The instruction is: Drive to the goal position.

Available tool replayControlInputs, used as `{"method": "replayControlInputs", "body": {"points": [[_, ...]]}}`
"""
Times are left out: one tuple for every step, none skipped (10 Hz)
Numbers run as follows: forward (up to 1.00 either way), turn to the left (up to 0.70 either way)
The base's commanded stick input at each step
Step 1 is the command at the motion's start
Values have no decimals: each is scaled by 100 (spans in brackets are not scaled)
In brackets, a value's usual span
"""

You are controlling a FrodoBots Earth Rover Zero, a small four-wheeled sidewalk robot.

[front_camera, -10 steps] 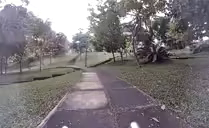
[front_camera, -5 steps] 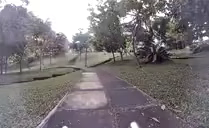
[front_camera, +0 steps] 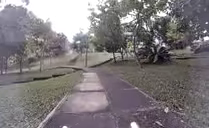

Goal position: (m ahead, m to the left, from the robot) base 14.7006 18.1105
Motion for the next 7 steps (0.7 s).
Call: {"method": "replayControlInputs", "body": {"points": [[70,1],[70,1],[70,1],[70,1],[70,1],[70,1],[70,1]]}}
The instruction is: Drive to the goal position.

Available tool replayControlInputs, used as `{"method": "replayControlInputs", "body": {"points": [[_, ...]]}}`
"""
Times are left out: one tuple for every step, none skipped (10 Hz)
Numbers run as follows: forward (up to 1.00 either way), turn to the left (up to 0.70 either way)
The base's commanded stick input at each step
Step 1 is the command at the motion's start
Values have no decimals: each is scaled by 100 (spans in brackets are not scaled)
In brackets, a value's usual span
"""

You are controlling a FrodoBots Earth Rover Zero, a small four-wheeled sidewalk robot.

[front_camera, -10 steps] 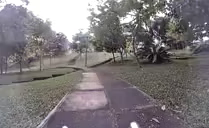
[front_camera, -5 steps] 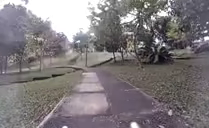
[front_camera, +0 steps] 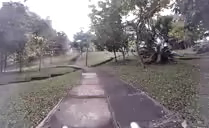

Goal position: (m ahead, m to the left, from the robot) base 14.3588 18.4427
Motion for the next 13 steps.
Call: {"method": "replayControlInputs", "body": {"points": [[70,0],[70,-1],[70,-7],[70,-10],[70,1],[70,1],[70,1],[70,1],[70,1],[70,1],[70,1],[70,0],[70,-3]]}}
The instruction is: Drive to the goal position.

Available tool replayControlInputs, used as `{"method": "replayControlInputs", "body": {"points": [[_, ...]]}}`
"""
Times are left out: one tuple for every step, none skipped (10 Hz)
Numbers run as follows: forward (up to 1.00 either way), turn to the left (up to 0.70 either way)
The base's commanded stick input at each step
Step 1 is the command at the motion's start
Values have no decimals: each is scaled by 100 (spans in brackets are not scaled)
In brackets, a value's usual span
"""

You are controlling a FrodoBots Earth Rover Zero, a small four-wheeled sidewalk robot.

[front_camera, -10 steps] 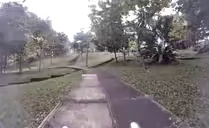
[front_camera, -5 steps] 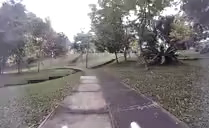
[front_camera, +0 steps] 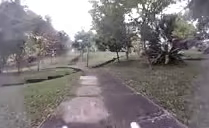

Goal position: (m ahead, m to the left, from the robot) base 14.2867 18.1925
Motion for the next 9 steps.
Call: {"method": "replayControlInputs", "body": {"points": [[70,-3],[70,-1],[70,1],[70,1],[70,1],[70,1],[70,1],[70,1],[70,1]]}}
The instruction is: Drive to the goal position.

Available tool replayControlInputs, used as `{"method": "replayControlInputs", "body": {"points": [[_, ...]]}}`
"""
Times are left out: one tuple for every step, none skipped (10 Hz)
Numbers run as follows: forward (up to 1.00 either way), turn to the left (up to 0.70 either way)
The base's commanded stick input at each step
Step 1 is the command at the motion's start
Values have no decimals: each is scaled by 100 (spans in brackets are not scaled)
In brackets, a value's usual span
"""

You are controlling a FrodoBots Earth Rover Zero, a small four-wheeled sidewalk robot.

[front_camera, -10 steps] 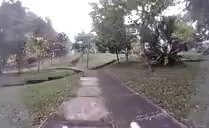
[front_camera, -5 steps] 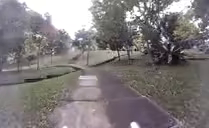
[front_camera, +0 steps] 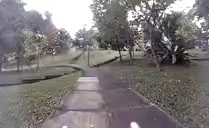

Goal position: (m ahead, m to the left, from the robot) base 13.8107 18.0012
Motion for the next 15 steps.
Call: {"method": "replayControlInputs", "body": {"points": [[70,1],[70,1],[70,1],[70,1],[70,1],[70,1],[70,1],[70,1],[70,1],[70,1],[70,1],[70,1],[70,1],[70,1],[70,1]]}}
